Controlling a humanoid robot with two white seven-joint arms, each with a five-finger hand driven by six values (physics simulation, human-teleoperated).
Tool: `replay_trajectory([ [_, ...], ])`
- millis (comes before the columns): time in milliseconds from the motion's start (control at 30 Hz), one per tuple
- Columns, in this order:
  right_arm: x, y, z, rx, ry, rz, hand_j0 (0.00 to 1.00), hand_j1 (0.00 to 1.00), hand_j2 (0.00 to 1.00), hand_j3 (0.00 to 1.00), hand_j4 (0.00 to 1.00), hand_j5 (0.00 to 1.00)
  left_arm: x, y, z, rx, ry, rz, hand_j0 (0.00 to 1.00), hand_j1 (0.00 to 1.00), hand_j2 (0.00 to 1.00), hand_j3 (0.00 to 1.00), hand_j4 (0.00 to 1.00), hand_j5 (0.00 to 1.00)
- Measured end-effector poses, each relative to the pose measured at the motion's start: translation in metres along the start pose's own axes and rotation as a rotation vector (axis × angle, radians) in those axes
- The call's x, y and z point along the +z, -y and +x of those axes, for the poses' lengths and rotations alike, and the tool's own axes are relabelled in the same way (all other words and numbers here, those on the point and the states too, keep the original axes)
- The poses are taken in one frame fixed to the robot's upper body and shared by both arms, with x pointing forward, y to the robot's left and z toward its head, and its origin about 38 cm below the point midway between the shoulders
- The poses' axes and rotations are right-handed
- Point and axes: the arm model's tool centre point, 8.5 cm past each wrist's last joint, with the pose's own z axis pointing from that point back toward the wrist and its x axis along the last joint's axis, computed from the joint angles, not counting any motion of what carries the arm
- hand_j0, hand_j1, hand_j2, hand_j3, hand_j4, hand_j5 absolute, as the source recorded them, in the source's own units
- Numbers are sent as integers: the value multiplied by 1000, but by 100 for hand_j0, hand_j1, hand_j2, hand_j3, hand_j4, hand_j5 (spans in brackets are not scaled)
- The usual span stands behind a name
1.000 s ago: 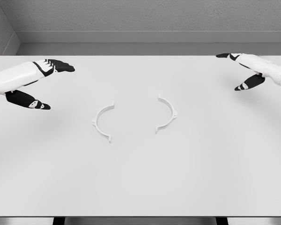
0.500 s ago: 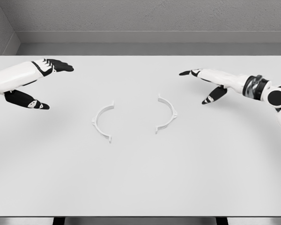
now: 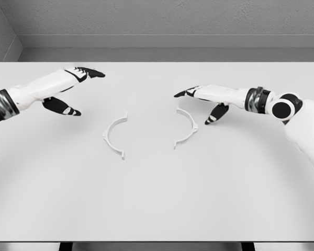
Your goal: Assemble PVC drainage pipe clamps
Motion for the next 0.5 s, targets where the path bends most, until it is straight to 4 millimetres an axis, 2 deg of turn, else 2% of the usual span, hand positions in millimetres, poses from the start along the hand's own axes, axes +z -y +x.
replay_trajectory([
  [100, -7, -3, 5, 13, 8, 15, 100, 100, 100, 100, 100, 100, -2, 14, -6, 27, -17, -22, 100, 100, 100, 100, 100, 100],
  [267, -14, -6, 10, 24, 17, 30, 100, 100, 100, 100, 100, 100, -12, 33, -4, 46, -14, -50, 100, 100, 100, 100, 100, 100],
  [500, -18, 4, 14, 62, 18, 38, 100, 100, 100, 100, 100, 100, -23, 45, 2, 57, 6, -72, 100, 100, 100, 100, 100, 100],
])
